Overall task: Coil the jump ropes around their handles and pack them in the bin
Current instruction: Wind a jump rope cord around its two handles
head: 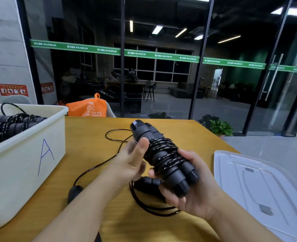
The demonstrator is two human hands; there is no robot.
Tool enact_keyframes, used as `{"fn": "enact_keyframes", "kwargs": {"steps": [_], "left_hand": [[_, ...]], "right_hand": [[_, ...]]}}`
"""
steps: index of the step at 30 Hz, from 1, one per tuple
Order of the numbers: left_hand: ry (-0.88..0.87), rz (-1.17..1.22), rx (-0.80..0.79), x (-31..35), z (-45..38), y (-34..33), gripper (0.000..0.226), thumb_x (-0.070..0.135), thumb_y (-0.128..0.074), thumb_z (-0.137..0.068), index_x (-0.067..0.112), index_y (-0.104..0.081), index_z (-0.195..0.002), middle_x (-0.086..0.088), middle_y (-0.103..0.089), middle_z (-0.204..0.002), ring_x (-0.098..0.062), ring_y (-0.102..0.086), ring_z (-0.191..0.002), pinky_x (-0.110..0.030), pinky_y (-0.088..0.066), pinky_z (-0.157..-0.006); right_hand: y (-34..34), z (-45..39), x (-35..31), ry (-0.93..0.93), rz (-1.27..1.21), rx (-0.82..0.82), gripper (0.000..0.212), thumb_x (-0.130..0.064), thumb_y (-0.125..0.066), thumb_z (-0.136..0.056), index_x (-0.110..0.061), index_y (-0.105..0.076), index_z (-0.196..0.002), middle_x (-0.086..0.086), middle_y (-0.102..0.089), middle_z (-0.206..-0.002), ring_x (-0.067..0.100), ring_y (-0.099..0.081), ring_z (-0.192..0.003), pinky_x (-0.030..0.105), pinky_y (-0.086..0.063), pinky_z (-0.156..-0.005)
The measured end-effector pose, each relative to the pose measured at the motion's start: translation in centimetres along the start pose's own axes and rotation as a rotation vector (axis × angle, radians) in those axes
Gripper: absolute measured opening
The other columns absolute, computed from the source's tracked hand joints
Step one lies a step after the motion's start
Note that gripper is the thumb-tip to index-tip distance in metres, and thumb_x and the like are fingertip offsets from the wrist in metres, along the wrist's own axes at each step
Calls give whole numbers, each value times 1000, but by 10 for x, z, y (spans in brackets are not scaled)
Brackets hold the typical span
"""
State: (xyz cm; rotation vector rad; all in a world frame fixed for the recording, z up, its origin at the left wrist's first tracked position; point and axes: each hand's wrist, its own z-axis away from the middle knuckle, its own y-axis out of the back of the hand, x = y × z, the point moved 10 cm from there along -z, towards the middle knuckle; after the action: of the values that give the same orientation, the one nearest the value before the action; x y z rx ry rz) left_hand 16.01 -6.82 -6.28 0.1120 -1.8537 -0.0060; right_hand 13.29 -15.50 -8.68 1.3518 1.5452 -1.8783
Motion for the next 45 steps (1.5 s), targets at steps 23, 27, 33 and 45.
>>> {"fn": "enact_keyframes", "kwargs": {"steps": [23, 27, 33, 45], "left_hand": [[-180, -260, 405, 34, 11, 24, 75, 84, -63, -51, 28, -55, -100, 12, -66, -87, 8, -59, -78, -4, -40, -56], [-292, -366, 383, 51, 16, 27, 56, 80, -59, -56, 34, -51, -88, 17, -66, -82, 11, -57, -81, -4, -40, -61], [-398, -164, 270, 60, 15, 23, 54, 88, -55, -53, 41, -56, -80, 12, -63, -78, 1, -59, -70, -10, -45, -59], [-39, 253, -251, 20, 12, -17, 78, 75, -76, -45, 17, -66, -96, -1, -47, -60, -7, -45, -44, -27, -12, -52]], "right_hand": [[16, 11, -46, 323, 985, 487, 66, -11, -61, -64, -42, -55, -122, -3, -66, -83, 17, -62, -65, 27, -47, -52], [17, 7, -38, 301, 571, 339, 50, -15, -66, -52, -24, -65, -101, 13, -65, -87, 29, -61, -59, 23, -38, -39], [7, 0, -17, 187, 140, 141, 62, -16, -65, -50, 1, -62, -110, 21, -65, -98, 25, -55, -51, 18, -34, -33], [-26, -5, -2, 41, -125, -289, 47, -24, -50, -87, 2, -56, -126, 15, -64, -116, 20, -66, -70, 18, -50, -49]]}}
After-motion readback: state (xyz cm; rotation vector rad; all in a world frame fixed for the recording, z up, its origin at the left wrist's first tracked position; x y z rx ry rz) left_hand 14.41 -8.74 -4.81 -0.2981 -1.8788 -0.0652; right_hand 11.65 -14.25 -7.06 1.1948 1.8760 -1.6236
